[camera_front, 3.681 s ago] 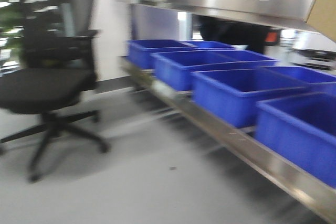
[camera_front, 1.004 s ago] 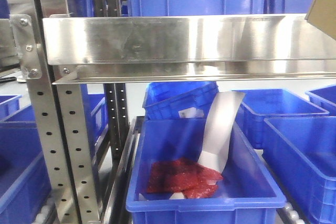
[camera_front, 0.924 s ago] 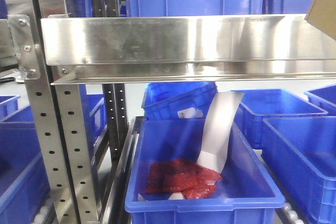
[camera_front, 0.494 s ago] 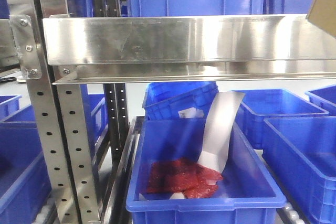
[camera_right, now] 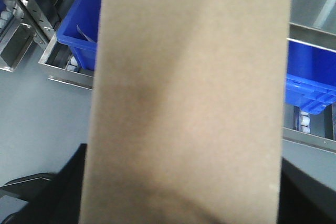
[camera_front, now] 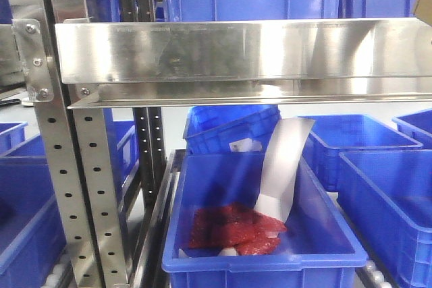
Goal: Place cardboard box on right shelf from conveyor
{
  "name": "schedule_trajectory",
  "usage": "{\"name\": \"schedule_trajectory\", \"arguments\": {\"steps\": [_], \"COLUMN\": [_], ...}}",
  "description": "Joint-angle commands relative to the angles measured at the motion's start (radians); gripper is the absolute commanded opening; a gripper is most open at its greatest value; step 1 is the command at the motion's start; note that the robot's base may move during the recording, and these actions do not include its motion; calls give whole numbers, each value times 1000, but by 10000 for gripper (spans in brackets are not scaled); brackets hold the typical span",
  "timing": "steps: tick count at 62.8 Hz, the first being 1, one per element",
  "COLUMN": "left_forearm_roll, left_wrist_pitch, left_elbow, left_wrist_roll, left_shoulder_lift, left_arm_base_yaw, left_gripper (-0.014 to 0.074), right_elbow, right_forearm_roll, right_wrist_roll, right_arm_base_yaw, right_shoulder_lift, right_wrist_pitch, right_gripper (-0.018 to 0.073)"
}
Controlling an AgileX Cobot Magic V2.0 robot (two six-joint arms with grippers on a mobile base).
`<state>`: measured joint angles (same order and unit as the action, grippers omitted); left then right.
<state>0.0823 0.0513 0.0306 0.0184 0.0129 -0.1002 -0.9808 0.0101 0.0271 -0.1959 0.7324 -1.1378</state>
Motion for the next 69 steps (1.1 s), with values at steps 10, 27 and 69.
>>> {"name": "schedule_trajectory", "arguments": {"steps": [10,27,69], "left_forearm_roll": [9,9,9], "left_wrist_pitch": [-91,-91,-91], "left_elbow": [-3,-3,-3], "left_wrist_roll": [-7,-7,-7], "left_shoulder_lift": [10,10,10], "left_arm_base_yaw": [1,1,1], "left_gripper": [-119,-119,-119], "right_elbow": [-25,-25,-566], "right_forearm_roll": [13,-80,-91], "right_wrist_roll": [11,-49,107], "right_arm_base_yaw": [6,6,3], "right_shoulder_lift": [-1,2,411], "right_wrist_pitch": [94,110,134], "right_gripper": [201,190,134]}}
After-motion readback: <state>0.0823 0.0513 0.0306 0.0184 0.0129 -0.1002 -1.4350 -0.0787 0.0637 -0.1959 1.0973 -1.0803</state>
